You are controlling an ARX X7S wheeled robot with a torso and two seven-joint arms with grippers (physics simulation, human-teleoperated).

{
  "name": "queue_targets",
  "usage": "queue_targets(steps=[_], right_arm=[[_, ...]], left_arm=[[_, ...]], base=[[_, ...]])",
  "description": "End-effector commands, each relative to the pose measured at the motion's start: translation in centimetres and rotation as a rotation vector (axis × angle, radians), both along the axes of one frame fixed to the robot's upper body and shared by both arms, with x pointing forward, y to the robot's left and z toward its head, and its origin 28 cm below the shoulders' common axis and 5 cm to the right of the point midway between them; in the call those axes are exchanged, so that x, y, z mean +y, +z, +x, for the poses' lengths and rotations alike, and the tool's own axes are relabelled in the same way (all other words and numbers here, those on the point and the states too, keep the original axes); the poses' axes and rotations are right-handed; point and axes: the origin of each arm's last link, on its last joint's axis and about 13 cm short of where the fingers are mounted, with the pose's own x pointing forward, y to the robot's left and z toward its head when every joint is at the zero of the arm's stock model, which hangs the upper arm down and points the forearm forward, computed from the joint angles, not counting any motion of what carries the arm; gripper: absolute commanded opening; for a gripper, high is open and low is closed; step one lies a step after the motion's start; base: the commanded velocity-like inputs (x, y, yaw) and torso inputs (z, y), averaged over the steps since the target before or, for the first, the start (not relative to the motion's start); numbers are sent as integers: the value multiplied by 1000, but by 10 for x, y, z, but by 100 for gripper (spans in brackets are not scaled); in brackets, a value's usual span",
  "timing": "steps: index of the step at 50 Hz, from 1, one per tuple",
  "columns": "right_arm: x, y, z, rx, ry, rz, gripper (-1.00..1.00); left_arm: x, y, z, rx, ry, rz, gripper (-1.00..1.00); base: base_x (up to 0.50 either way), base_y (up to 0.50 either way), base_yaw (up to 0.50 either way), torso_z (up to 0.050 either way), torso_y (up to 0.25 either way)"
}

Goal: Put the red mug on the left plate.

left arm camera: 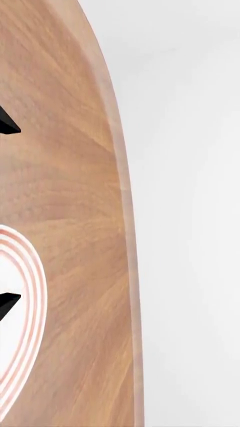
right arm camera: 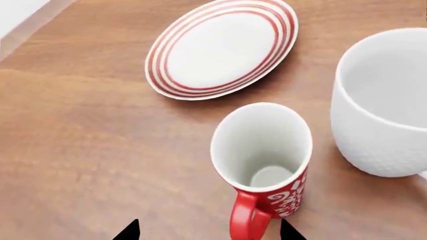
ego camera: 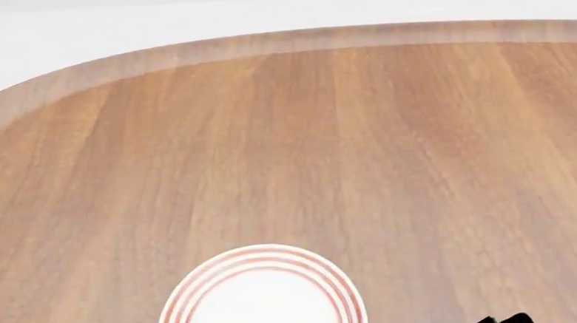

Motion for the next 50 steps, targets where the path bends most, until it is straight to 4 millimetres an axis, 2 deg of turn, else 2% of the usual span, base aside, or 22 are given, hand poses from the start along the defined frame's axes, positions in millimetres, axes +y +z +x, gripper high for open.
queue_targets(steps=[1,13,25,38,50], right_arm=[[-2,-4,9,16,-26,12,100],[-6,-15,16,48,-56,22,100],[-1,-22,21,67,-41,25,100],[-2,-18,23,60,-46,24,100],[-5,-25,27,77,-58,25,100]], left_arm=[[0,0,0,0,-1,2,100],[0,0,0,-1,-2,6,100],[0,1,-1,-5,0,6,100],[0,0,0,-2,-1,6,100],[0,-1,1,0,0,6,100]], base=[[0,0,0,0,0],[0,0,0,0,0],[0,0,0,0,0],[0,0,0,0,0],[0,0,0,0,0]])
